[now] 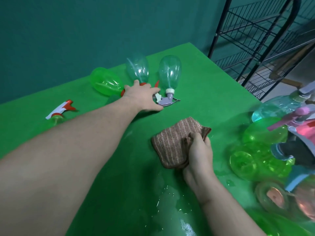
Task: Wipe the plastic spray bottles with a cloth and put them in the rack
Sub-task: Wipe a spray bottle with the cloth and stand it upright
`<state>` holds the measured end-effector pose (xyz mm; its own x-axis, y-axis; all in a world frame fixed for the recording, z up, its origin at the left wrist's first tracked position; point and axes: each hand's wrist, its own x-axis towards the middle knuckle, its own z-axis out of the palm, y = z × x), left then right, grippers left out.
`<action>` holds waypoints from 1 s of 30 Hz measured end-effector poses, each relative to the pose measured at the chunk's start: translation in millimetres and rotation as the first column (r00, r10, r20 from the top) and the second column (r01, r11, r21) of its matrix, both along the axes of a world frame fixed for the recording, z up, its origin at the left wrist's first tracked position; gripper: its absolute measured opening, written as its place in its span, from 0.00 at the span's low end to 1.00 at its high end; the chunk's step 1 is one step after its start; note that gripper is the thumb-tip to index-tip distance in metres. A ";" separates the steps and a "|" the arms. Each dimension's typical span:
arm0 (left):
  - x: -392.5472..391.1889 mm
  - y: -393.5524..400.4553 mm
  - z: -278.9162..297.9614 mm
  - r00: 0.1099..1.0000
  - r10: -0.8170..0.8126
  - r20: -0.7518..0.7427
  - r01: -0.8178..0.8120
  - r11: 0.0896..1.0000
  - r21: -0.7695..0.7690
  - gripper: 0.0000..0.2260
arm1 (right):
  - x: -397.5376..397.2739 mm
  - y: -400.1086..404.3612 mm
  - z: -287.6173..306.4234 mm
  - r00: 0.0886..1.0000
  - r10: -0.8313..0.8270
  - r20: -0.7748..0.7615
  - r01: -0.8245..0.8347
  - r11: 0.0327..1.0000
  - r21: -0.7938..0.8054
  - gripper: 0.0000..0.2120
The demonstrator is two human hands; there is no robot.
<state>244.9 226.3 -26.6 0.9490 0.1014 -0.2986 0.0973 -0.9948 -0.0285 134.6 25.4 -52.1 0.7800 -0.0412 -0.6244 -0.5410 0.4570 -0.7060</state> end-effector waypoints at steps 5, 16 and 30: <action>-41.0 -12.3 -0.1 1.000 -0.019 -0.024 0.017 0.998 -0.066 0.32 | -7.6 2.1 4.3 0.999 0.032 0.012 -0.032 0.999 -0.019 0.04; -146.6 -33.4 -4.9 0.999 -0.035 -0.014 0.033 0.993 -0.112 0.24 | -47.4 3.0 2.9 0.984 0.160 0.074 -0.151 0.982 -0.116 0.05; -264.1 -78.4 -5.8 0.999 0.037 0.012 -0.037 0.998 -0.049 0.29 | -115.3 -45.7 4.8 0.844 0.480 0.238 -0.467 0.877 -0.111 0.05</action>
<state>-19.2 147.9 -32.3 0.9487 0.1220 -0.2918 0.1340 -0.9907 0.0217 19.4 -20.3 -47.3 0.8414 0.3491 -0.4124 -0.4855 0.1532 -0.8607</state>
